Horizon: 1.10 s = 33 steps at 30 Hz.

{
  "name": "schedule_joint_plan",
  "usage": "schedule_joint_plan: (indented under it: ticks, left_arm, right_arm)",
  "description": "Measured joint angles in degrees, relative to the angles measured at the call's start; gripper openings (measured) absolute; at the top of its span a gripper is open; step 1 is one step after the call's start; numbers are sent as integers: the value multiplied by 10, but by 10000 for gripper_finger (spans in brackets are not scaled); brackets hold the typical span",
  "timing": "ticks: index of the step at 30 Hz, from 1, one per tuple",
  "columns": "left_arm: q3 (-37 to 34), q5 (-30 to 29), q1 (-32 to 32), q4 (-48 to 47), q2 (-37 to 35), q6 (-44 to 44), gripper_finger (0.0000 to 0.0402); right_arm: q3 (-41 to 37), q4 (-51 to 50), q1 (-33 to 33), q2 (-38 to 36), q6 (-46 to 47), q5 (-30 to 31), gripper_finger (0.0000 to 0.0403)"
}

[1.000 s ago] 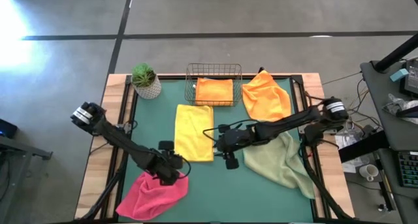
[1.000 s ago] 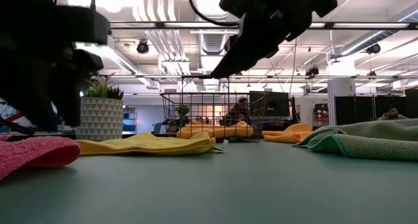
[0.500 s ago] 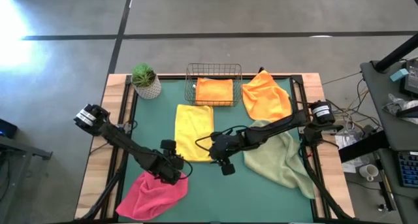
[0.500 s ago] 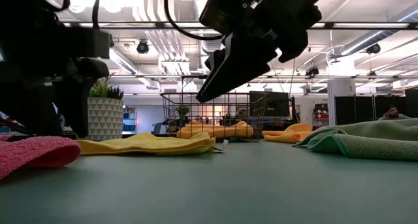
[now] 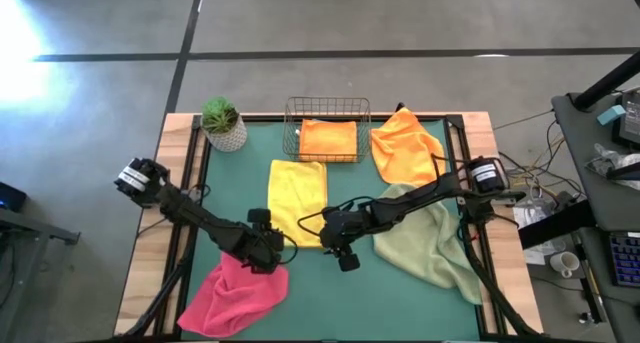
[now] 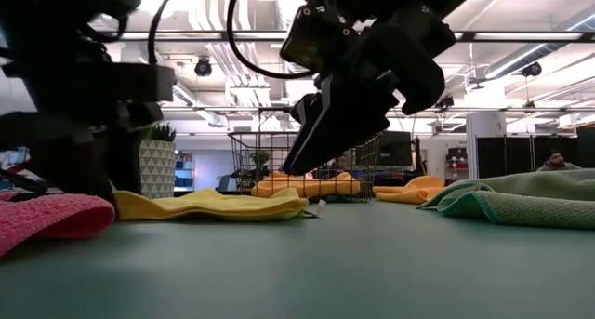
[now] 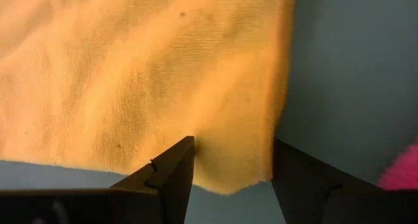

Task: Fold microfiber towels
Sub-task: Fold the yellow microfiber cloth

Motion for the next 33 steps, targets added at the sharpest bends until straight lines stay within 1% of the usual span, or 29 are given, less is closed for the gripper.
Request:
schedule_joint_plan:
  ticks: [8, 11, 14, 21, 23, 28, 33]
  left_arm:
    - [-17, 3, 9, 21, -2, -5, 173]
    - [-14, 6, 9, 21, -2, -4, 159]
    - [-13, 9, 9, 25, -1, 0, 128]
    - [-16, 12, 9, 45, 0, 16, 31]
    - [-16, 10, 9, 50, 0, 15, 10]
    - [-16, 10, 10, 51, 0, 13, 8]
    - [-16, 24, 10, 80, 0, 9, 2]
  right_arm:
    - [0, 0, 0, 23, 0, 4, 155]
    - [0, -1, 0, 23, -5, 9, 156]
    - [0, 0, 0, 23, -7, 35, 158]
    - [-1, -1, 0, 25, -24, 35, 155]
    - [-2, -1, 0, 25, -30, 35, 157]
    - [-3, -1, -3, 25, -44, 37, 157]
    - [-4, -2, -3, 25, -60, 65, 157]
